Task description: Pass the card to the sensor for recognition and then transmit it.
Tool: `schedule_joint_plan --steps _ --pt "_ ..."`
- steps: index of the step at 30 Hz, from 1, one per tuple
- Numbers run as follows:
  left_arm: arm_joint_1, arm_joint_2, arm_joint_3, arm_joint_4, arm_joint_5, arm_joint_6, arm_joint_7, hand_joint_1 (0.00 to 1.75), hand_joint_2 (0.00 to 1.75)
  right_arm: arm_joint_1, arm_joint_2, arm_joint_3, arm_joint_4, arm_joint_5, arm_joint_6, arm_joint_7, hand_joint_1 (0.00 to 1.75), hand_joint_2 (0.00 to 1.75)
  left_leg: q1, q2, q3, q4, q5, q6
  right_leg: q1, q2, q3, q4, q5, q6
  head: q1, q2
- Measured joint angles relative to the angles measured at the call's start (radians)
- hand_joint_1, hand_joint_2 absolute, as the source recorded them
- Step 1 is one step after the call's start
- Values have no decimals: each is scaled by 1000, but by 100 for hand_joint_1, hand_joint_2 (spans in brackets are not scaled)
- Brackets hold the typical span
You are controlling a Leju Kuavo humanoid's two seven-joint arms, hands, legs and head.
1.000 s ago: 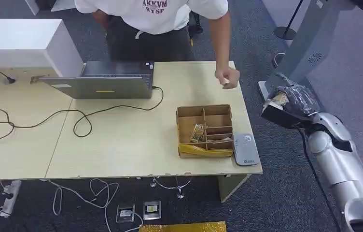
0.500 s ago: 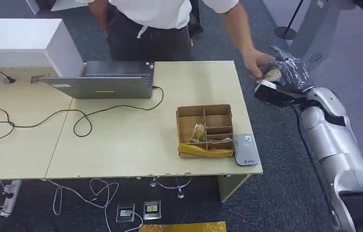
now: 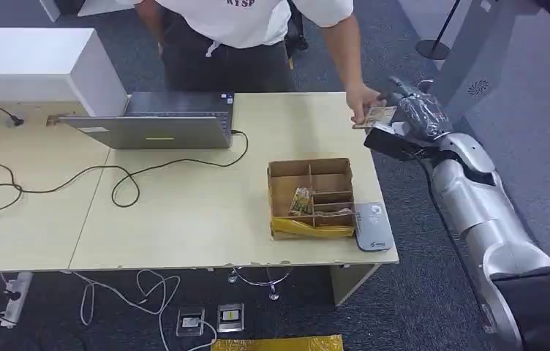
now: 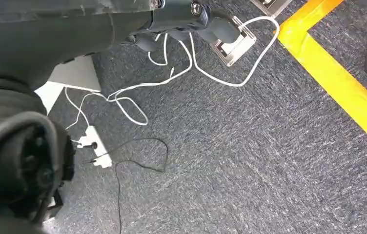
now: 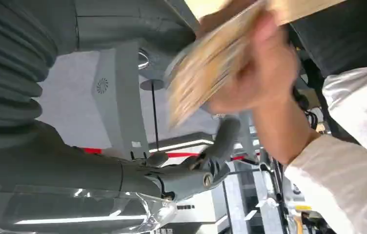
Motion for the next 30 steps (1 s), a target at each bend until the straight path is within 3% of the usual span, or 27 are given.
schedule_joint_plan --steps 10,15,20,30 --pt "5 0 -2 0 8 1 0 0 0 -3 12 2 24 -59 -13 -8 0 175 0 0 0 0 0 0 0 0 0 0 0 0 0 0" --pt "12 0 -2 0 15 7 0 0 0 6 12 -26 -34 -263 132 -1 0 175 0 1 1 0 0 0 0 1 0 0 0 0 0 0" --pt "21 0 -2 0 20 15 0 0 0 76 -8 -54 -187 -452 299 73 0 175 0 0 1 0 0 0 0 0 -1 -1 0 0 0 0" --pt "22 2 -2 0 21 15 1 0 0 328 -77 -94 -542 -540 438 232 0 175 0 1 1 0 0 0 0 1 -1 -1 0 0 0 0"
